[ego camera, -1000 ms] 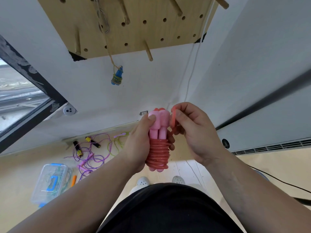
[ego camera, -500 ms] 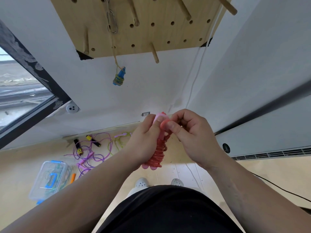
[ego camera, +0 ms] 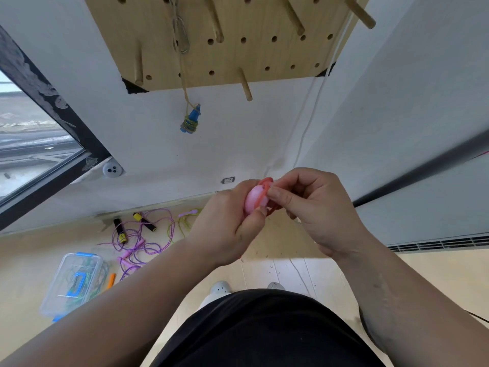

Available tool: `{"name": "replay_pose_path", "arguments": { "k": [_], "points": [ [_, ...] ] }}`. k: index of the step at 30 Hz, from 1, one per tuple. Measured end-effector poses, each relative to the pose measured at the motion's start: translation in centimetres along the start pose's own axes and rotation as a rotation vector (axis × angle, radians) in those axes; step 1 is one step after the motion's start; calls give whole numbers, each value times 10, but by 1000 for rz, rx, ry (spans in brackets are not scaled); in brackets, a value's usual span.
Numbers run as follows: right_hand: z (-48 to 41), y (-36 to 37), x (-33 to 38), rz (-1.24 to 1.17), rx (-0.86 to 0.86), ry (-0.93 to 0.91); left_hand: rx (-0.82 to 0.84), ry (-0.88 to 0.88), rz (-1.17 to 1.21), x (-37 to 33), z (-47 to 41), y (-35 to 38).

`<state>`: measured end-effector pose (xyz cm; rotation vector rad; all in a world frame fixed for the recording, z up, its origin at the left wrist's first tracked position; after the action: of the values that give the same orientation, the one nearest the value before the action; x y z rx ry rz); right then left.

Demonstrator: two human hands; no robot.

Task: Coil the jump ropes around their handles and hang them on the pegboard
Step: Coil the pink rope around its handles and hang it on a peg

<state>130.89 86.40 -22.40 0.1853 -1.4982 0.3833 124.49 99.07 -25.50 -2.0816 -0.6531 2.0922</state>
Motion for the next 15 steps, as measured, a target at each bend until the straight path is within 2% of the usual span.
{"name": "replay_pose_path", "arguments": {
  "k": [3,6,8,10,12,13,15],
  "points": [
    [2,-3,-6,-29,-8,44,51,90,-195,-4,-1,2],
    [3,-3,-12,-75,-46,123,80,71,-175,-8,0,5],
    [-2,-1,-12,-103,-73,140,65,-73,68,-11,-1,7],
    [-8,-2,-5,-105,-95,111,5,-328,377,-4,-1,12],
    [-13,-5,0,-88,-100,89,-44,-606,558,10,2,20],
    [-14,-6,1,-69,-94,91,-80,-669,571,13,2,19],
    [-13,-10,-2,-44,-80,119,-160,-629,515,14,-3,10]
  ]
}}
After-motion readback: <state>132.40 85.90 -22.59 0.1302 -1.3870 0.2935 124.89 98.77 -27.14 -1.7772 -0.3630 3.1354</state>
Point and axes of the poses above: each hand's wrist, its own z-axis away from the middle knuckle, its own y-axis out of the palm, x = y × z, the point moved 8 cm from there along -z, towards the middle knuckle, and after that the axes turned 9 degrees about -x, right-handed, at the moved point
